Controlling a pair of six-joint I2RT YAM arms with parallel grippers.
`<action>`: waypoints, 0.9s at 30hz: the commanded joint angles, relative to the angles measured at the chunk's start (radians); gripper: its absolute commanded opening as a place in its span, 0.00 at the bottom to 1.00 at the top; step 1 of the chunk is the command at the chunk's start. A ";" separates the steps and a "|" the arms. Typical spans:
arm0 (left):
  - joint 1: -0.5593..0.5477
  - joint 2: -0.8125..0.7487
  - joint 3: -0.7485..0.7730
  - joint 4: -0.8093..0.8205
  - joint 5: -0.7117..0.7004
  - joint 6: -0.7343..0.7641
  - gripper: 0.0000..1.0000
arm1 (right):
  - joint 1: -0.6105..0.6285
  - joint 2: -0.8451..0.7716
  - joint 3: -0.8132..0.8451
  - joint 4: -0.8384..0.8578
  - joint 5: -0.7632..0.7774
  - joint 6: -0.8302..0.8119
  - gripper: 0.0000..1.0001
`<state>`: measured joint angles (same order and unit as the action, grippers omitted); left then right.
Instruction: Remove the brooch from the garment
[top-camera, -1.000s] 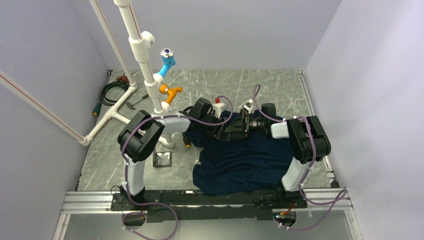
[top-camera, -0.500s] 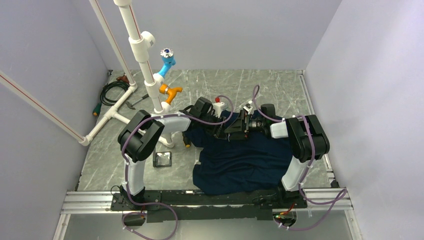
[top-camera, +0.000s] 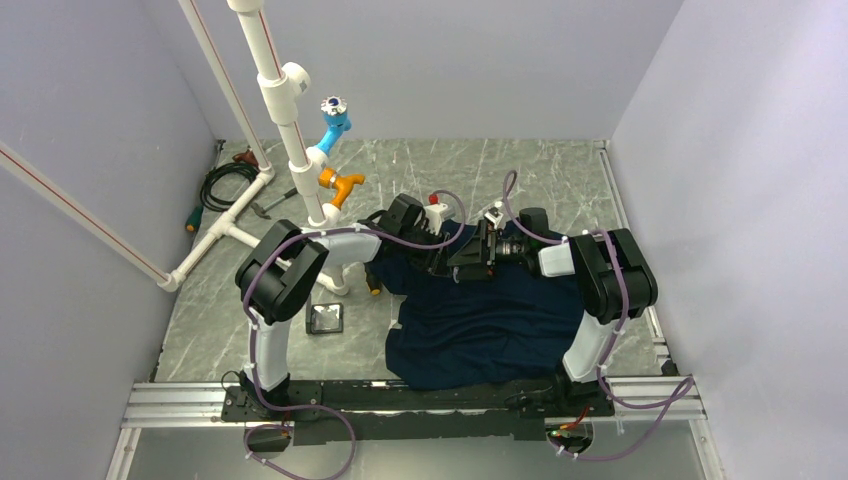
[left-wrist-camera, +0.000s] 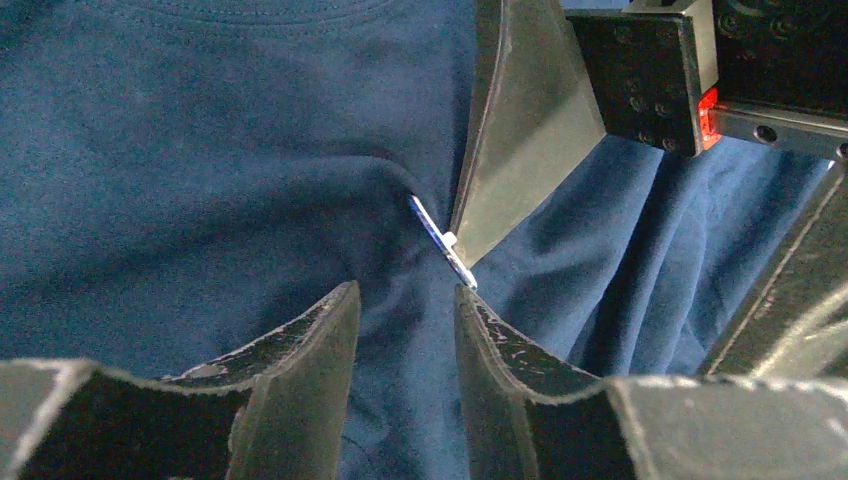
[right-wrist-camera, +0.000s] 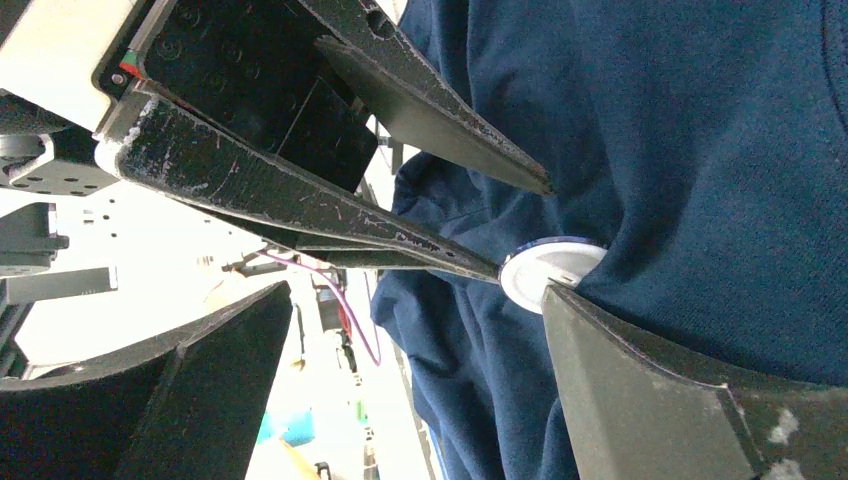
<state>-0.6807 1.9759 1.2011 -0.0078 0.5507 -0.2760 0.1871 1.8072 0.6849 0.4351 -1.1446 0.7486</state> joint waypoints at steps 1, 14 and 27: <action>0.008 -0.009 0.043 0.012 -0.013 -0.006 0.44 | 0.011 0.018 0.028 0.054 0.006 0.005 1.00; 0.022 -0.037 -0.037 0.123 0.082 -0.058 0.45 | 0.015 0.023 0.032 0.038 0.014 -0.007 1.00; 0.022 -0.071 -0.071 0.162 0.084 -0.060 0.45 | 0.015 0.035 0.039 0.006 0.018 -0.030 1.00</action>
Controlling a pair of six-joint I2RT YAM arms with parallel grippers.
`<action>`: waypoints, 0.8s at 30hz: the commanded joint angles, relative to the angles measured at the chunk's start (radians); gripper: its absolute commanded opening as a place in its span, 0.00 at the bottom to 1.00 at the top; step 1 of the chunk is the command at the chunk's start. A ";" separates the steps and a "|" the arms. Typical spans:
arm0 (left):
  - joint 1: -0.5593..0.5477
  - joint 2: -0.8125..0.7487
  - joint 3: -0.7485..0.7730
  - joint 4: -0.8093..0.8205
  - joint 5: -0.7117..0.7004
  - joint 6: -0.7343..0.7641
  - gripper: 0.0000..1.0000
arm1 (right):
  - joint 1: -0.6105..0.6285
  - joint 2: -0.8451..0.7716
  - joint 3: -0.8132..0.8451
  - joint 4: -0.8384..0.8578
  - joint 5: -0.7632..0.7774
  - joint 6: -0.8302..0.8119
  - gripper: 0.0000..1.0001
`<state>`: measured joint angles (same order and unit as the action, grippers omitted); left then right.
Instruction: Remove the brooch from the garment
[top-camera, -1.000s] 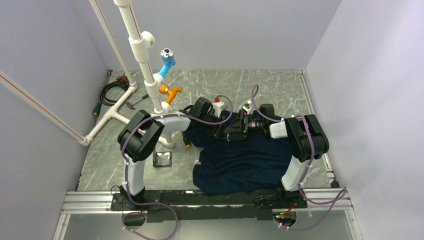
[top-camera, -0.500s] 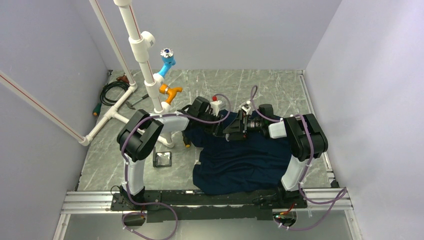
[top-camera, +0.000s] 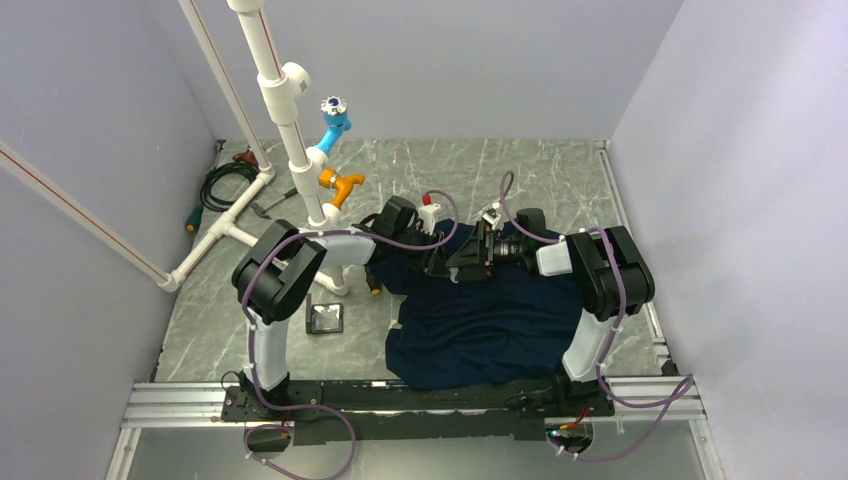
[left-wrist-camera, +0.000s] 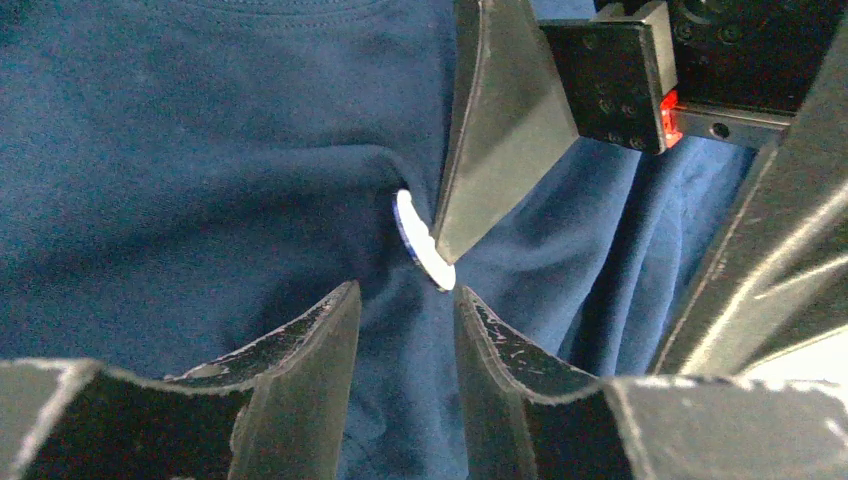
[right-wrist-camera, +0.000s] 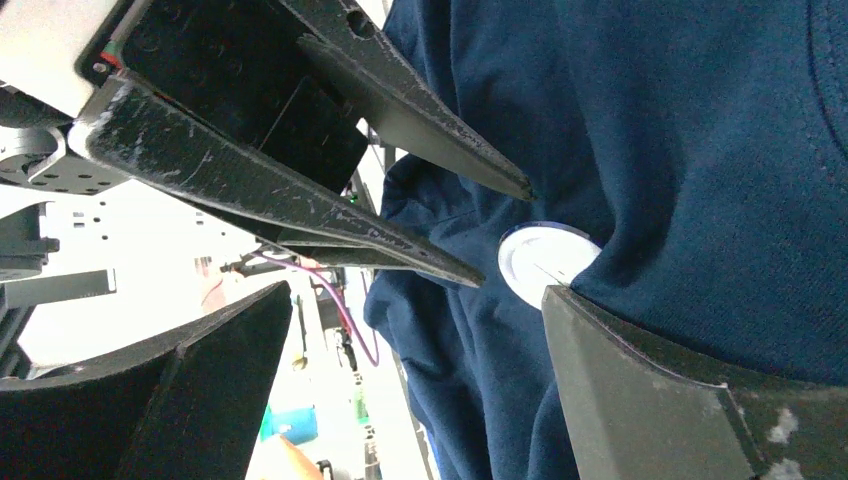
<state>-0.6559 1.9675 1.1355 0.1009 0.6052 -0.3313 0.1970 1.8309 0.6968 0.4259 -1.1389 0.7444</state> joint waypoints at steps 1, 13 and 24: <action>-0.004 -0.063 -0.005 0.050 0.028 -0.006 0.46 | 0.005 0.010 0.026 0.016 0.013 -0.027 1.00; -0.002 -0.006 0.017 0.043 0.049 -0.032 0.43 | 0.001 -0.010 0.021 0.016 0.003 -0.033 1.00; -0.003 0.037 0.035 0.038 0.037 -0.026 0.35 | -0.005 -0.031 0.024 -0.006 0.000 -0.052 1.00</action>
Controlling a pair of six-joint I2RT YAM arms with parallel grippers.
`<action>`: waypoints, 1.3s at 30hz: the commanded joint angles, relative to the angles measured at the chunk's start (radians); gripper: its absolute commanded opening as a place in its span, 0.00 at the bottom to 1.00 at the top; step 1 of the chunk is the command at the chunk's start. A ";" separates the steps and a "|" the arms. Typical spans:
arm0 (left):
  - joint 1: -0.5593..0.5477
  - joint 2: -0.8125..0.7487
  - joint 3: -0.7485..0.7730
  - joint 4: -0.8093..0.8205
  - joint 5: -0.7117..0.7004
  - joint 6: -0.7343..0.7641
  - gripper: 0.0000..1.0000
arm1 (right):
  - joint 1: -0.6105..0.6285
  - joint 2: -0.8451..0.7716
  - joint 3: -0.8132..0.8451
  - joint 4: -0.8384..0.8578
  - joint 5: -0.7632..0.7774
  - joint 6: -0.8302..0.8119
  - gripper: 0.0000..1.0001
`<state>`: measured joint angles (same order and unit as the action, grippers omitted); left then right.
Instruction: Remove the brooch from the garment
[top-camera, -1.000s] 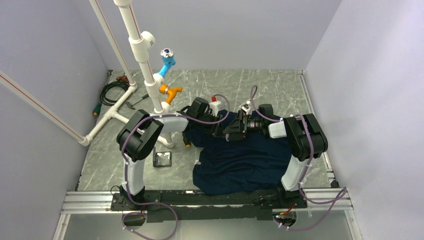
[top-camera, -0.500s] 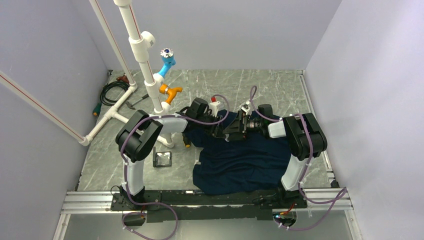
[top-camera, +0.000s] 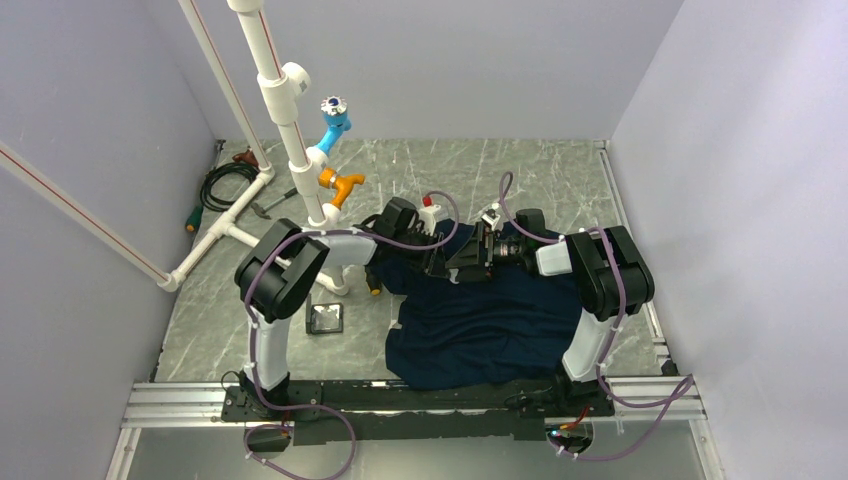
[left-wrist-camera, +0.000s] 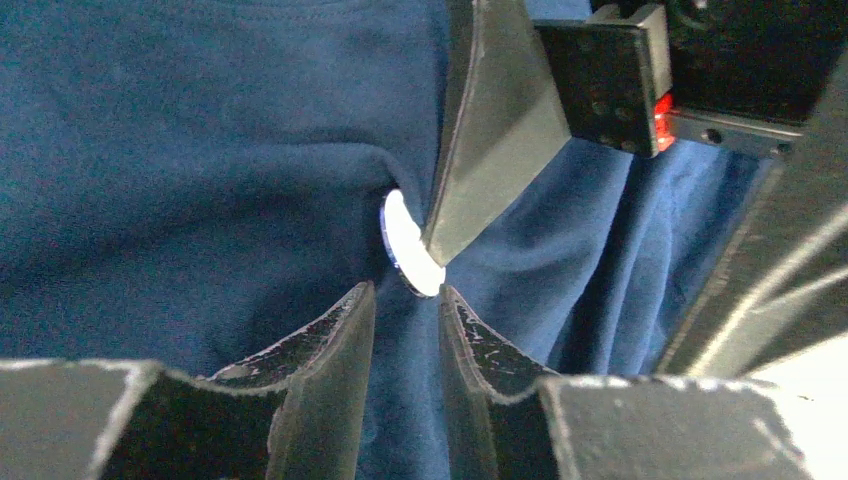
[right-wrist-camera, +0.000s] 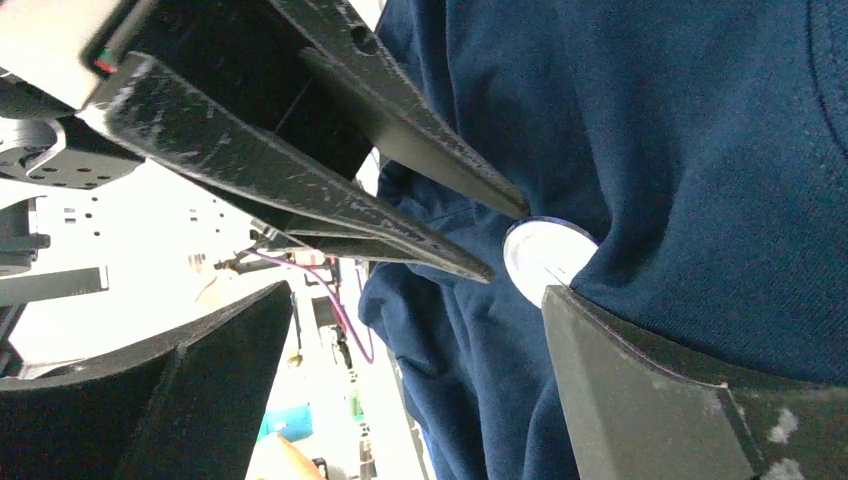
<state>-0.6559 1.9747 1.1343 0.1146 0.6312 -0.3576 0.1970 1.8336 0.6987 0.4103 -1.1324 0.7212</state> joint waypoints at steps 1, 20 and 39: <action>-0.002 0.035 0.038 0.020 0.010 0.000 0.35 | -0.006 -0.037 0.023 0.006 -0.007 -0.031 1.00; -0.002 0.020 0.024 0.077 0.007 0.039 0.00 | -0.109 -0.148 0.086 -0.291 -0.007 -0.310 0.92; -0.068 -0.120 0.024 -0.022 -0.175 0.271 0.00 | -0.192 -0.154 0.152 -0.392 -0.077 -0.565 0.47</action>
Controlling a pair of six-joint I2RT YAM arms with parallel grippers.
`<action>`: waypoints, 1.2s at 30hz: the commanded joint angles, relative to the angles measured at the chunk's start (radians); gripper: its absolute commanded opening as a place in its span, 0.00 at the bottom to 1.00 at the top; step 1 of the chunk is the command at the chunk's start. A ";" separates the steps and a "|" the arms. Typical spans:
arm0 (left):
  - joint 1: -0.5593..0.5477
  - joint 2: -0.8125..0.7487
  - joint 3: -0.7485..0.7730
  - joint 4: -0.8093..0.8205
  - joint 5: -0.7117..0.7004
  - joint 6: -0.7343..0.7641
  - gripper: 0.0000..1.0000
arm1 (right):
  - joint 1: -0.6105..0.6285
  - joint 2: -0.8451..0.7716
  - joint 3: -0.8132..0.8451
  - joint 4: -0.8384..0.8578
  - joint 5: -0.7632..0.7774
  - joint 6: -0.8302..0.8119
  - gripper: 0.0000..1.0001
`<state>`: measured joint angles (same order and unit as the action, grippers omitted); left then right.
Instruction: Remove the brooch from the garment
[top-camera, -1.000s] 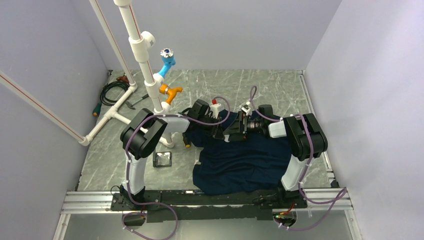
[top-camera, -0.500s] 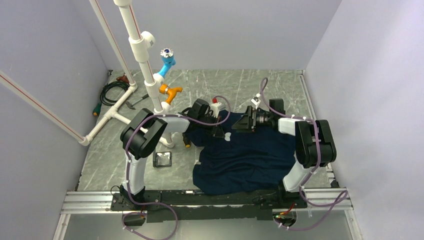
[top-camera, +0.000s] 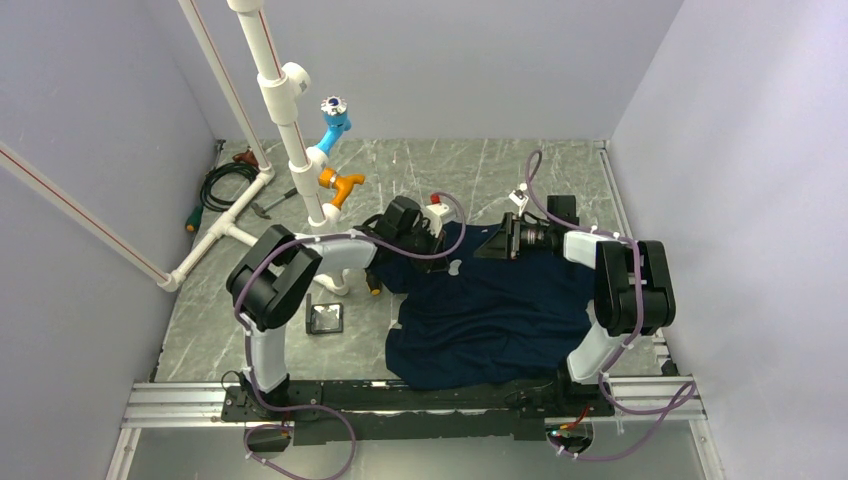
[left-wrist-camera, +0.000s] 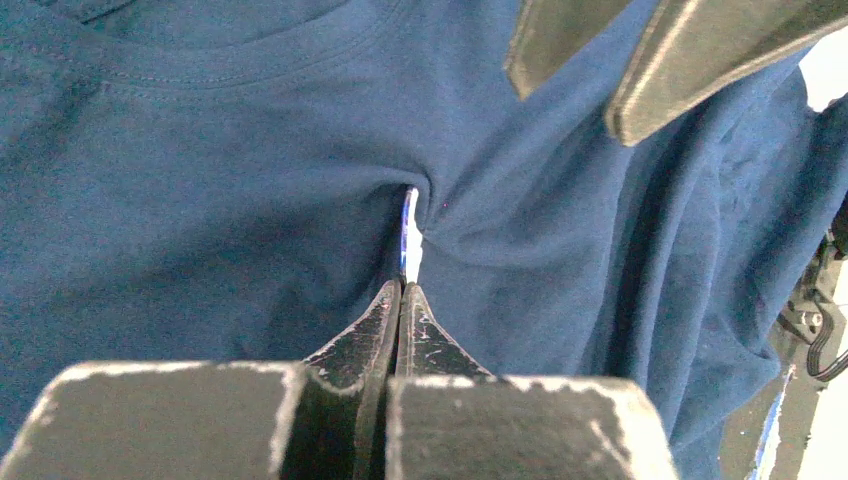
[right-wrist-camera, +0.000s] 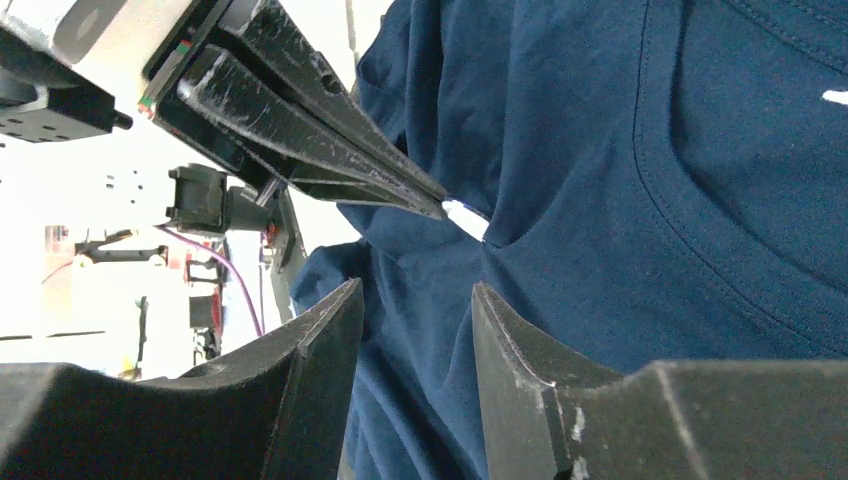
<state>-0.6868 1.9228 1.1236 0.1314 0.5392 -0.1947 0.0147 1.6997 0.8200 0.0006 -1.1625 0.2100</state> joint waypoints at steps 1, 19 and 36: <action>-0.049 -0.074 0.036 -0.043 -0.095 0.124 0.00 | -0.010 -0.021 0.028 0.021 -0.052 -0.064 0.46; -0.078 0.002 0.094 -0.064 -0.135 0.127 0.00 | -0.025 0.043 0.015 -0.069 0.000 -0.161 0.40; -0.079 0.069 0.137 -0.084 -0.122 0.096 0.13 | -0.024 0.082 0.013 -0.070 0.016 -0.144 0.38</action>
<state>-0.7654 1.9667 1.2285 0.0319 0.3954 -0.0875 -0.0105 1.7973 0.8204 -0.1005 -1.1366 0.0784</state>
